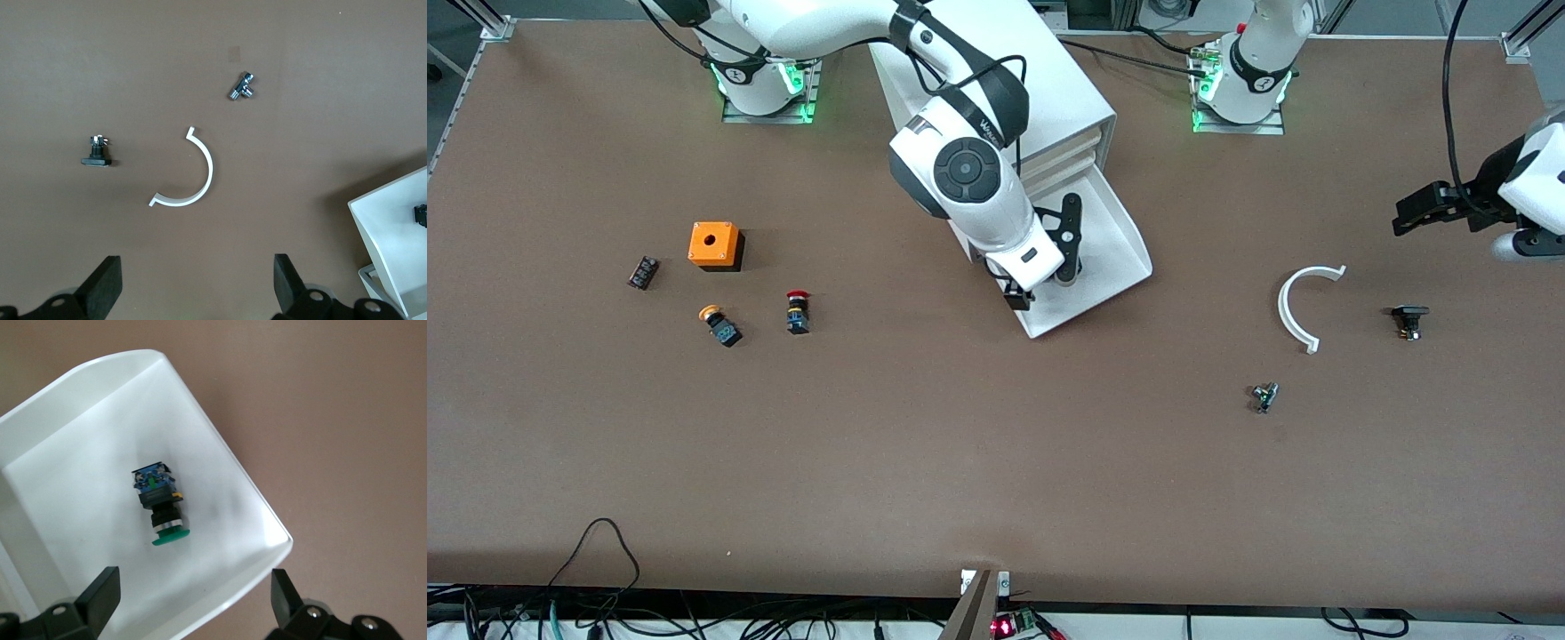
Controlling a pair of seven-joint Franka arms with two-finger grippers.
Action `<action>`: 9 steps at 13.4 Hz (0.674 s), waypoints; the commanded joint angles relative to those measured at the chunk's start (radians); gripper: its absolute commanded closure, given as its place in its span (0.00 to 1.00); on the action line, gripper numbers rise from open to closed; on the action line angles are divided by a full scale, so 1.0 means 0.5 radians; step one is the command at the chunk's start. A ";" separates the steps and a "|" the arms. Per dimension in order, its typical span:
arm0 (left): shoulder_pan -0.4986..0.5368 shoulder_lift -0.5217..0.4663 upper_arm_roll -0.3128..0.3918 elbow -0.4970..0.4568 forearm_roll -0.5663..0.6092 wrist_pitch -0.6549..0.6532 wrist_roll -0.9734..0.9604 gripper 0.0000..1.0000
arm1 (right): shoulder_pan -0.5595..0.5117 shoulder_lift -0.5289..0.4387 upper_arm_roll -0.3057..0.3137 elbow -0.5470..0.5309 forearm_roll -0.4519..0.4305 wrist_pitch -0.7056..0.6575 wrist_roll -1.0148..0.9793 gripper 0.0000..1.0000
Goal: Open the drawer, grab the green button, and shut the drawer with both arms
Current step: 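Lower the right gripper and grasp the green push-button in the drawer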
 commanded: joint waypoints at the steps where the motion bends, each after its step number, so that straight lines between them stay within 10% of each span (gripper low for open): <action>1: -0.020 -0.077 0.000 -0.073 0.068 0.042 -0.047 0.00 | 0.057 0.104 0.003 0.122 -0.033 -0.006 -0.214 0.00; 9: -0.017 -0.034 -0.003 -0.003 0.065 0.039 -0.019 0.00 | 0.253 0.208 -0.092 0.138 -0.140 0.040 -0.295 0.00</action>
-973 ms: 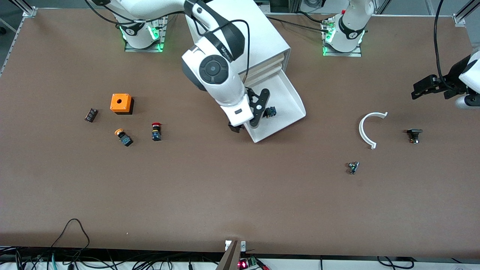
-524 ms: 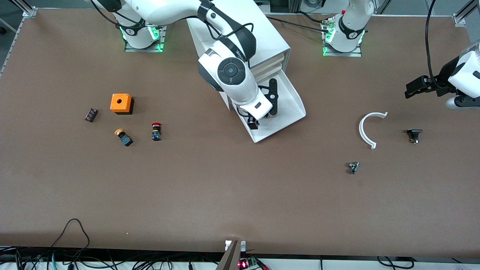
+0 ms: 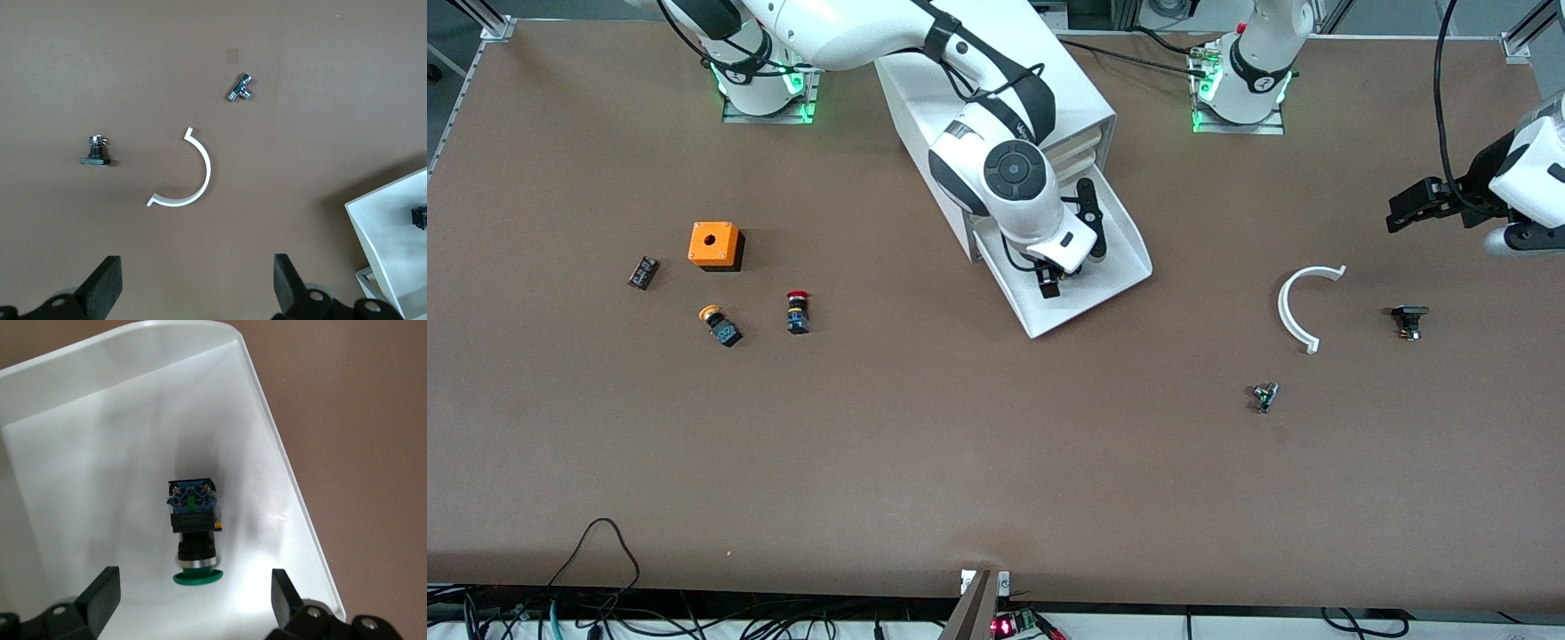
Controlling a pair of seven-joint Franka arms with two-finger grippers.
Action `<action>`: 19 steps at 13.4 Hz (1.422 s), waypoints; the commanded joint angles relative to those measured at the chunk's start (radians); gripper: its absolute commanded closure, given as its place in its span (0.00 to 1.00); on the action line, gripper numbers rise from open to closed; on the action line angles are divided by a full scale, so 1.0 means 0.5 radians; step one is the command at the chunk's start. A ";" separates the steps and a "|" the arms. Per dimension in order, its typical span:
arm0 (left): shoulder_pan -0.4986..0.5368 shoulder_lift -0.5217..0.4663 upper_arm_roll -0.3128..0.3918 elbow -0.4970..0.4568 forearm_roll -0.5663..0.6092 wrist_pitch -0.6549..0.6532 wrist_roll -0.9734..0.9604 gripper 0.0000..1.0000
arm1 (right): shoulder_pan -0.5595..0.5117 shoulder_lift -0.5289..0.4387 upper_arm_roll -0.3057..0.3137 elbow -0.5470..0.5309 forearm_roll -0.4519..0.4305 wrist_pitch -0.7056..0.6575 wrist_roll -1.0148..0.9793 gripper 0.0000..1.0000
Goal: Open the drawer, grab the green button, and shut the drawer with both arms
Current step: 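Lower the right gripper and grasp the green push-button in the drawer, then lift the green button out with the right gripper while the left gripper reaches the drawer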
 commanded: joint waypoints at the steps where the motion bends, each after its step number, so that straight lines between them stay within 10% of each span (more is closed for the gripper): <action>1: -0.007 -0.003 -0.003 0.020 0.065 0.015 0.001 0.00 | 0.104 0.059 -0.079 0.098 -0.042 0.014 -0.030 0.00; 10: -0.007 0.027 0.003 0.048 0.065 -0.004 -0.002 0.00 | 0.224 0.200 -0.149 0.098 -0.052 0.066 -0.009 0.02; 19: -0.007 0.034 -0.003 0.054 0.071 -0.004 0.004 0.00 | 0.279 0.182 -0.202 0.101 -0.051 0.100 -0.015 0.72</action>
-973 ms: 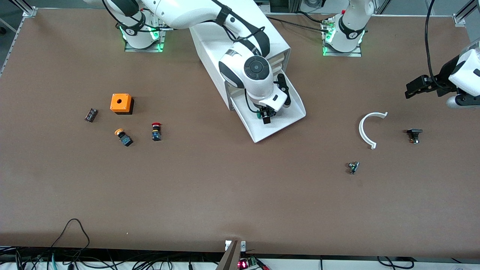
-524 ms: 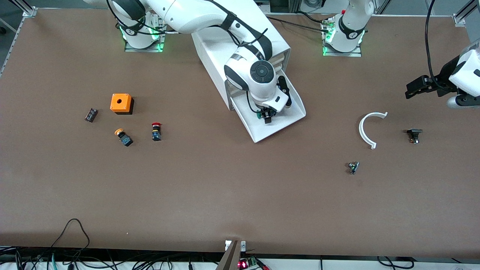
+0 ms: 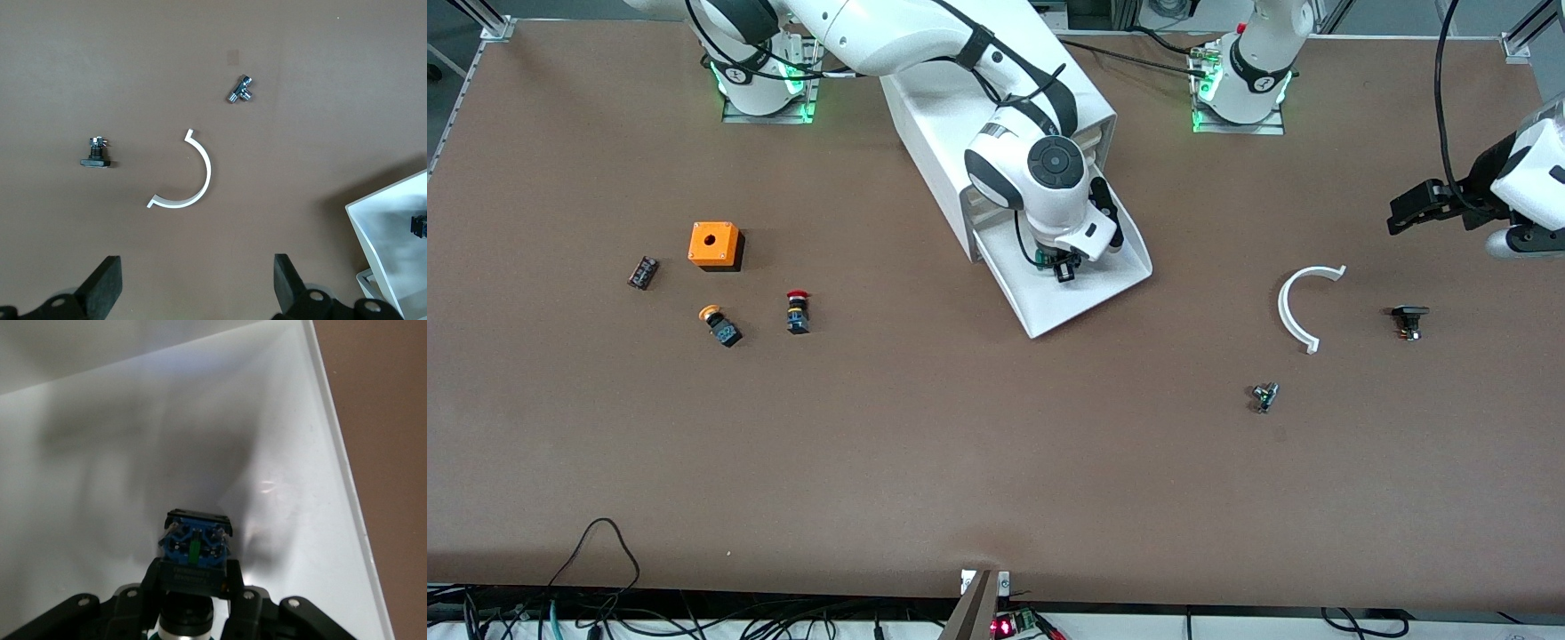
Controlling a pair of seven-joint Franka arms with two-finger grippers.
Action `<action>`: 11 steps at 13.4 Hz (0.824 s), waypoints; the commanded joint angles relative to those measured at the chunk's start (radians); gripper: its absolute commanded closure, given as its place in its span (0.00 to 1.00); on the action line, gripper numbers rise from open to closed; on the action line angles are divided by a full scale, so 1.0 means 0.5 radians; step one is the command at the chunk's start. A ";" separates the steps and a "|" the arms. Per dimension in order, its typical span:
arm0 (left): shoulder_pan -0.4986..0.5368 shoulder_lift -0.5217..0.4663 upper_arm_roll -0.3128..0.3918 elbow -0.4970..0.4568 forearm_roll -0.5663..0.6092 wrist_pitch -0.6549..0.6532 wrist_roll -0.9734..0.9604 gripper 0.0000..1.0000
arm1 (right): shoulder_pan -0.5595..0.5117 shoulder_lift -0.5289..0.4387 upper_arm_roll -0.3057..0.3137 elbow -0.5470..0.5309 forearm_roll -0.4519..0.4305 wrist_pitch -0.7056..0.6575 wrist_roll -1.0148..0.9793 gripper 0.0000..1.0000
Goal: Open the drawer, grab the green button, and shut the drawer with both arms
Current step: 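Lift the green button out with the right gripper while the left gripper reaches the drawer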
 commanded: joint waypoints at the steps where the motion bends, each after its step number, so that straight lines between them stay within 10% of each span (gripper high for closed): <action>1: -0.008 0.032 -0.007 0.053 0.071 -0.010 0.006 0.00 | 0.023 0.006 -0.010 0.080 -0.011 -0.008 -0.014 0.75; 7: -0.014 0.123 -0.037 0.075 0.095 0.036 -0.079 0.00 | -0.176 -0.291 -0.037 0.061 0.010 -0.125 0.028 0.78; 11: -0.026 0.332 -0.233 -0.167 0.086 0.516 -0.609 0.00 | -0.391 -0.442 -0.145 -0.135 0.056 -0.103 0.273 0.78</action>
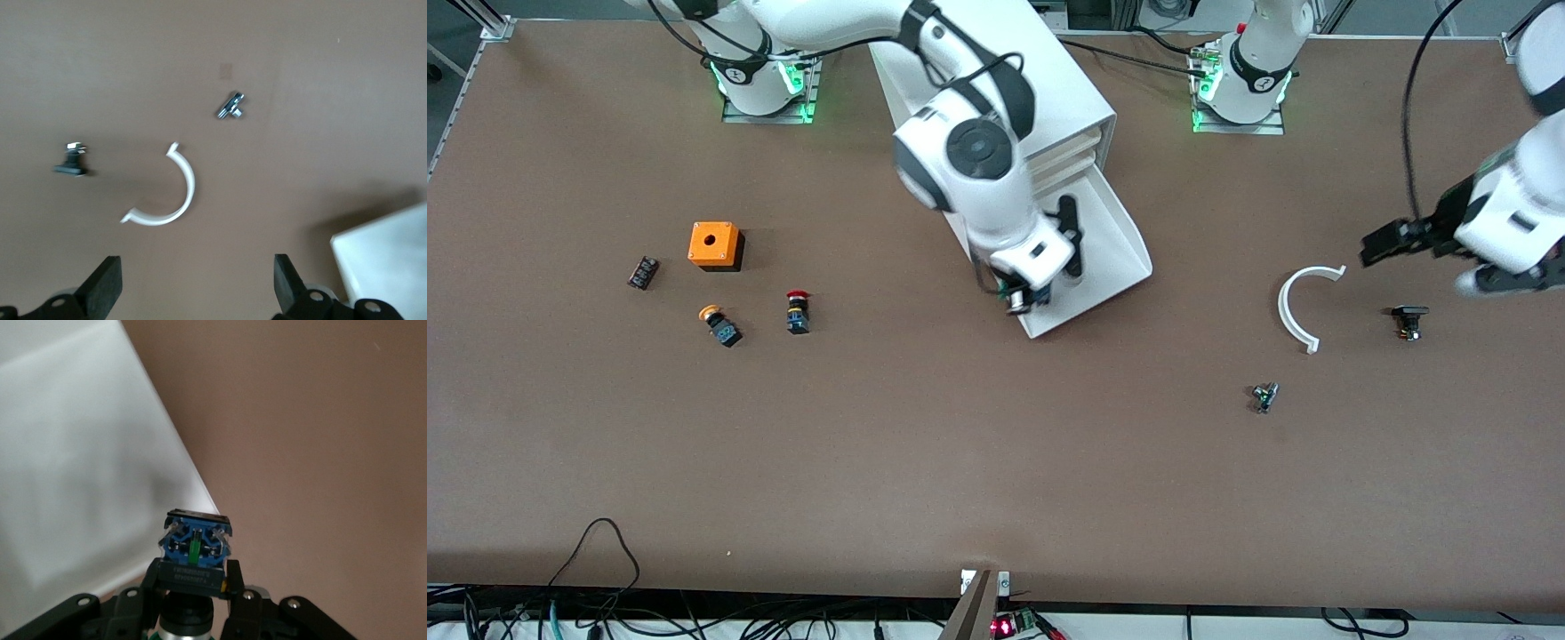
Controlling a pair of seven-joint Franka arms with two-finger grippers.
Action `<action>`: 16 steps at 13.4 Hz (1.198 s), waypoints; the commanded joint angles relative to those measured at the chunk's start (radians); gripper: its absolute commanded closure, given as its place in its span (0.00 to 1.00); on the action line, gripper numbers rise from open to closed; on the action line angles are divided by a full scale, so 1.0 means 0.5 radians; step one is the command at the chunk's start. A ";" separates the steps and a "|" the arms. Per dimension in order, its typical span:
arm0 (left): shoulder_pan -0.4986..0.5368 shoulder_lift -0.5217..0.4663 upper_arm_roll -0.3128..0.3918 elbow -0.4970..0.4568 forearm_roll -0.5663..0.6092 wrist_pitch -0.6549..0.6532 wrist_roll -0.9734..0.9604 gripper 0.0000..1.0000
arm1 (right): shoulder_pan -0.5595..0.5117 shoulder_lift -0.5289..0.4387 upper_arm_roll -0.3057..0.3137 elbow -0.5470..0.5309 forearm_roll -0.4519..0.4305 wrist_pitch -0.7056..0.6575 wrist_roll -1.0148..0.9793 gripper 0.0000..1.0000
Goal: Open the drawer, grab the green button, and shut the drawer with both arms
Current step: 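Lift the green button out with the right gripper while the left gripper reaches the drawer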
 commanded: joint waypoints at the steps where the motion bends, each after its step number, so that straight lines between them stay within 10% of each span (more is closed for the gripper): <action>1: -0.020 0.183 -0.157 -0.196 0.080 0.399 -0.374 0.00 | -0.139 -0.132 -0.014 -0.181 0.030 0.026 0.269 0.78; 6: -0.198 0.474 -0.198 -0.647 0.077 1.412 -1.013 0.00 | -0.333 -0.163 -0.014 -0.447 0.027 0.096 0.838 0.78; 16: -0.593 0.668 -0.155 -0.795 0.067 1.496 -1.097 0.00 | -0.677 -0.179 -0.047 -1.117 0.009 0.666 0.854 0.77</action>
